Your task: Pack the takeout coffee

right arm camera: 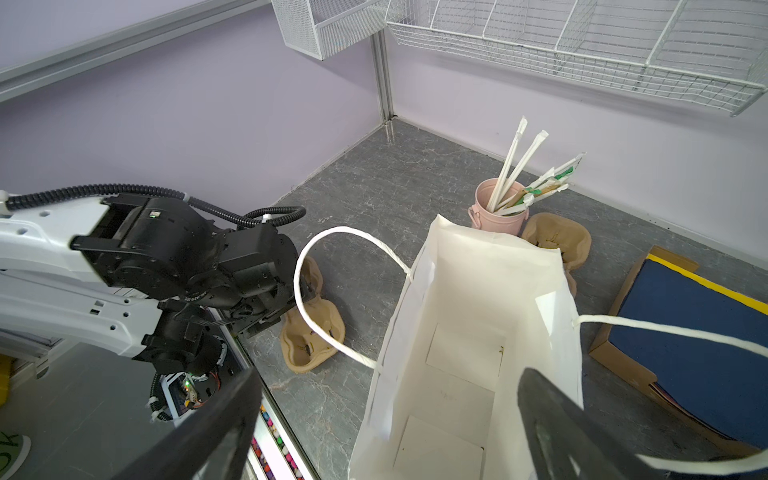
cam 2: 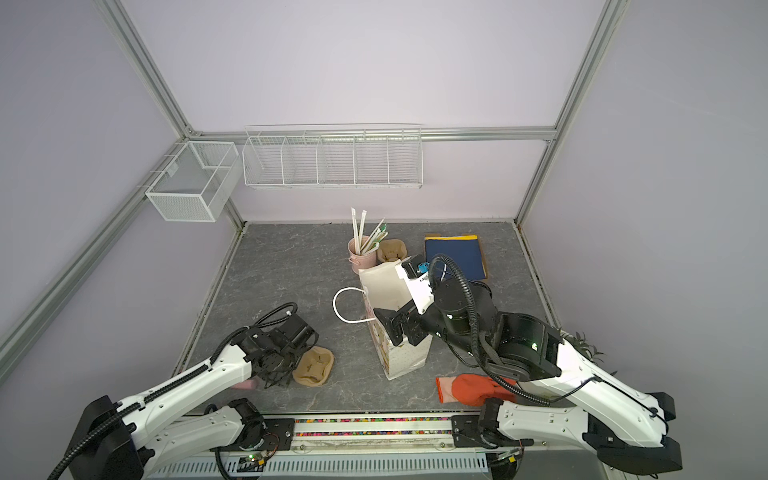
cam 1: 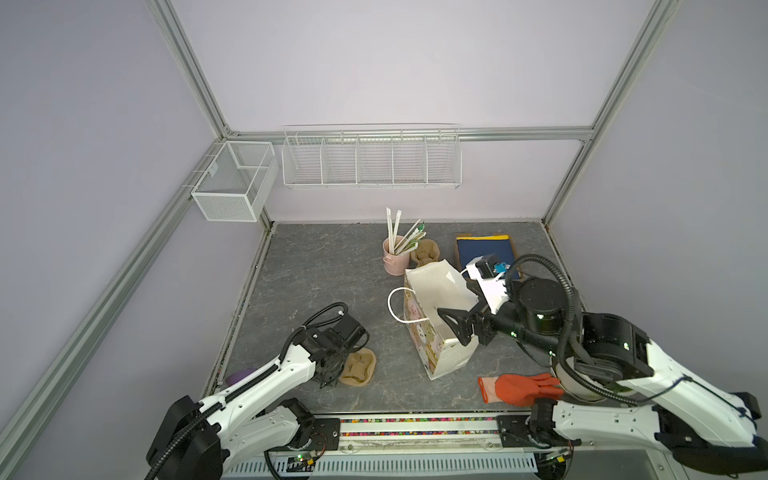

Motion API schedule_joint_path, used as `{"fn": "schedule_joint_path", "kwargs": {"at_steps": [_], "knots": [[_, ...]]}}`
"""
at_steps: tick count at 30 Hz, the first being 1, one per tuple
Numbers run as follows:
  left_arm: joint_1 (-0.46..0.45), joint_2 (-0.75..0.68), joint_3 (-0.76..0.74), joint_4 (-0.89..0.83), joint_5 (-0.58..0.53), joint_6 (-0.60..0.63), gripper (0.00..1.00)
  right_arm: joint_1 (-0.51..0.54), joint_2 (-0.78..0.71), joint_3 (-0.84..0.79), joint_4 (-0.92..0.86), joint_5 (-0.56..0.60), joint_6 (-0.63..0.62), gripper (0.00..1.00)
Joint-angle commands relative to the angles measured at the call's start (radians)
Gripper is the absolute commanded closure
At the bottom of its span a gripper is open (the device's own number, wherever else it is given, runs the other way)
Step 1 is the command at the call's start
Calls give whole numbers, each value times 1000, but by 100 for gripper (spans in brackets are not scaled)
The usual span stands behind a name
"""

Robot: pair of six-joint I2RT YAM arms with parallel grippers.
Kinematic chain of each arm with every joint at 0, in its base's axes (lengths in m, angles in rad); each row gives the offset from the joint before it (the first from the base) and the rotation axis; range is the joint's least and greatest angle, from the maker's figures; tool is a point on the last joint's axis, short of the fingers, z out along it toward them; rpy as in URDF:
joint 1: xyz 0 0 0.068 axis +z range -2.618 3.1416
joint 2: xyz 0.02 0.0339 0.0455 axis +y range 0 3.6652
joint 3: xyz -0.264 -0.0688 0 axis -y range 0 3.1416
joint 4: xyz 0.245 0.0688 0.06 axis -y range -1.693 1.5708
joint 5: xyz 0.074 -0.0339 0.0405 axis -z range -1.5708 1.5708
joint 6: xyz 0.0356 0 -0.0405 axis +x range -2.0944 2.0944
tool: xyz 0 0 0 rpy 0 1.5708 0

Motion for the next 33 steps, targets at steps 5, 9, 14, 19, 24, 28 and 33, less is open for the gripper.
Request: {"fn": "schedule_joint_path", "kwargs": {"at_steps": [5, 9, 14, 19, 24, 28, 33], "knots": [[25, 49, 58, -8, -44, 112, 25, 1, -28, -26, 10, 21, -28, 1], [39, 89, 79, 29, -59, 193, 26, 2, -28, -29, 13, 23, -30, 2], [52, 120, 168, -52, -82, 268, 26, 1, -30, -28, 2, 29, -32, 2], [52, 65, 242, -140, -34, 288, 26, 0, -34, -34, 13, 32, -35, 1], [45, -19, 193, -191, 1, 206, 27, 1, -21, -32, 13, 26, -40, 2], [45, -71, 121, -185, 17, 146, 28, 1, -15, -35, 24, 21, -44, 2], [37, -79, 55, -189, 48, 99, 29, 1, 1, -33, 21, 8, -42, 2]]}}
